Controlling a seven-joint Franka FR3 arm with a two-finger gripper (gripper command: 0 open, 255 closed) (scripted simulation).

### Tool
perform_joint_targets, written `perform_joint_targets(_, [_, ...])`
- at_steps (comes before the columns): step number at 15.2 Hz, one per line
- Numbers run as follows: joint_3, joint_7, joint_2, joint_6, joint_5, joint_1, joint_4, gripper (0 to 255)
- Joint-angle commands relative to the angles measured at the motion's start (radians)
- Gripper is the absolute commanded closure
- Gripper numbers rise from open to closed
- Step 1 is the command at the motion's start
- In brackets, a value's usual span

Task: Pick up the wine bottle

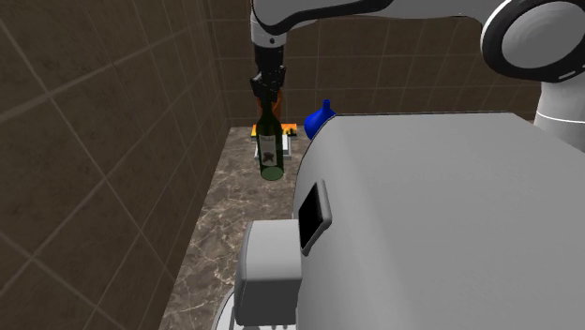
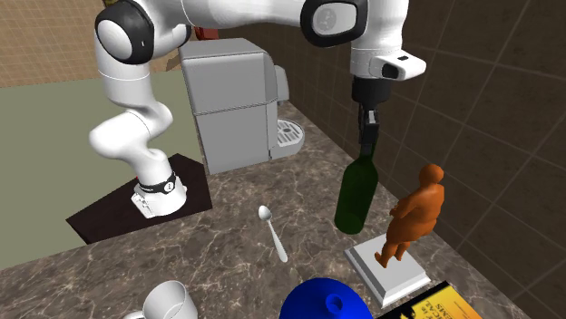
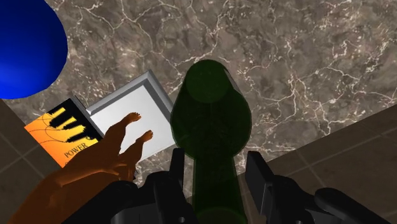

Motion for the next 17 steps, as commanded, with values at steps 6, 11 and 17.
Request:
perform_joint_targets(6, [0.0,-0.003,0.017,-0.09,-0.002,0.004,0.106,255])
perform_joint_targets(11, [0.001,-0.005,0.041,-0.17,-0.005,0.01,0.21,255])
perform_joint_targets(17, [0.001,-0.006,0.071,-0.244,-0.01,0.017,0.313,255])
